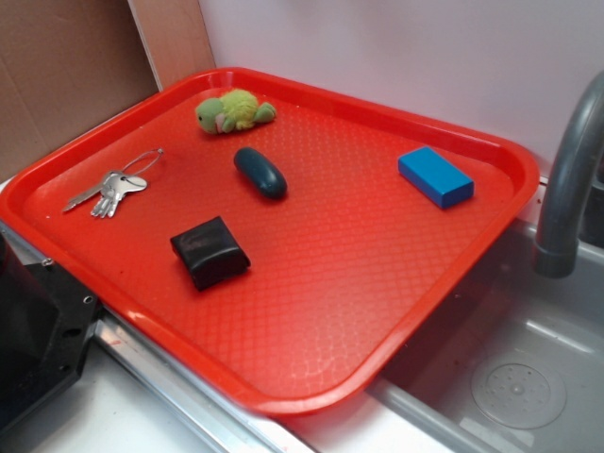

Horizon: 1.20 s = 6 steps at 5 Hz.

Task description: Grab the green animal.

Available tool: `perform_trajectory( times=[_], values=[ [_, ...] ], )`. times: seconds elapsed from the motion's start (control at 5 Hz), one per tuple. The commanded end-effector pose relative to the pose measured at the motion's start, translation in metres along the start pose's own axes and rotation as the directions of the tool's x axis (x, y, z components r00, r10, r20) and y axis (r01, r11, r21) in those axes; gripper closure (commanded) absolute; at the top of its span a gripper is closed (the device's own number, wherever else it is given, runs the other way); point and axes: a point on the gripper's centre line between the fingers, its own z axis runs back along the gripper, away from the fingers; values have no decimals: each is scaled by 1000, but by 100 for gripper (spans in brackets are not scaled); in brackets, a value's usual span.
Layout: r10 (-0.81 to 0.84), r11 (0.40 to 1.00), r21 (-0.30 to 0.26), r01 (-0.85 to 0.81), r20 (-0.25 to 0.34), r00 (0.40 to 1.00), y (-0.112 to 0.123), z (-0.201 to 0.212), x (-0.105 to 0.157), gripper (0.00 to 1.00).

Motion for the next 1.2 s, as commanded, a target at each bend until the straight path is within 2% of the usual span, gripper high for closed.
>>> perform_trajectory(
  times=[0.0, 0.2, 0.6, 1.0],
  values=[
    [-267, 963, 40, 265, 41, 963, 18, -31, 23, 0],
    [-272, 962, 59, 267, 92, 958, 19, -57, 34, 0],
    [-220, 976, 3, 220, 61, 974, 29, -93, 51, 0],
    [-216, 975, -49, 217, 25, 976, 21, -111, 77, 0]
  ],
)
